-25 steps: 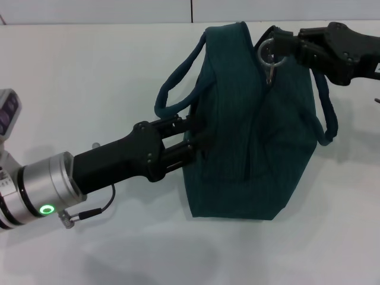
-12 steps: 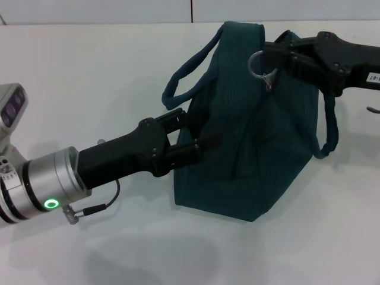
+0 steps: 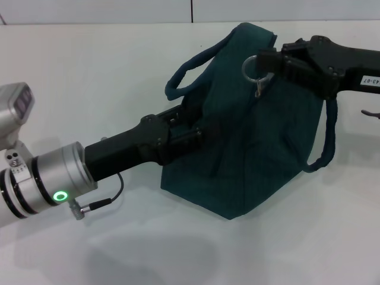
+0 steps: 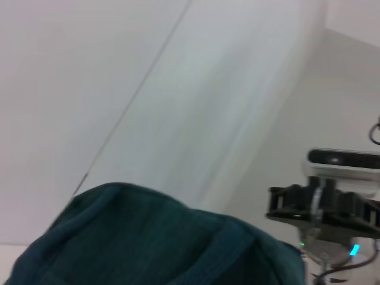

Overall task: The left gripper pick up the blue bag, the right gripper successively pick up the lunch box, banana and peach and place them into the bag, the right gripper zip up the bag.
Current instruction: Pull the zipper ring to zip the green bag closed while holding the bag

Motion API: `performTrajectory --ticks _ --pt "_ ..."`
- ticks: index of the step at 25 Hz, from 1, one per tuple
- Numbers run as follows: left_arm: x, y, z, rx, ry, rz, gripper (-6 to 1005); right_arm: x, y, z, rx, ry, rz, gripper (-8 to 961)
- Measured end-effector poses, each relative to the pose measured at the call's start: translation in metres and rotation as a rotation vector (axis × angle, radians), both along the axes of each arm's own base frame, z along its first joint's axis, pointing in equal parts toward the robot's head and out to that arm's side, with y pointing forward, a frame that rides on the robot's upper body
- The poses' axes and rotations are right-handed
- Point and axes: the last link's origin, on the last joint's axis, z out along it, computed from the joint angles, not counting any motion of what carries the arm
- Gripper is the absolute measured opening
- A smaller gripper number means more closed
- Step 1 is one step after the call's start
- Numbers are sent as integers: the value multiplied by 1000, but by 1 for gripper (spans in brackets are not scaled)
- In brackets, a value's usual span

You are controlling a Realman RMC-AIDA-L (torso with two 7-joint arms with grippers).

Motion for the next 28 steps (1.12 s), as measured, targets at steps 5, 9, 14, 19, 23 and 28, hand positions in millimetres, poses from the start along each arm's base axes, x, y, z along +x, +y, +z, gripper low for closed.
performTrajectory --ticks 5,9,14,19,23,28 --pt "-1 1 -3 -13 5 16 642 1 0 1 3 5 -6 4" --pt "-1 1 -2 -9 2 17 557 3 0 2 8 9 -12 4" --pt "-1 1 -1 -10 1 15 451 3 1 3 12 8 -16 4" --pt "-1 1 0 -7 -4 10 335 4 2 4 14 11 -28 4" --pt "0 0 1 1 0 -11 255 6 2 4 -4 33 -59 4" --pt "2 0 0 5 10 -35 205 11 4 8 -17 75 -112 4"
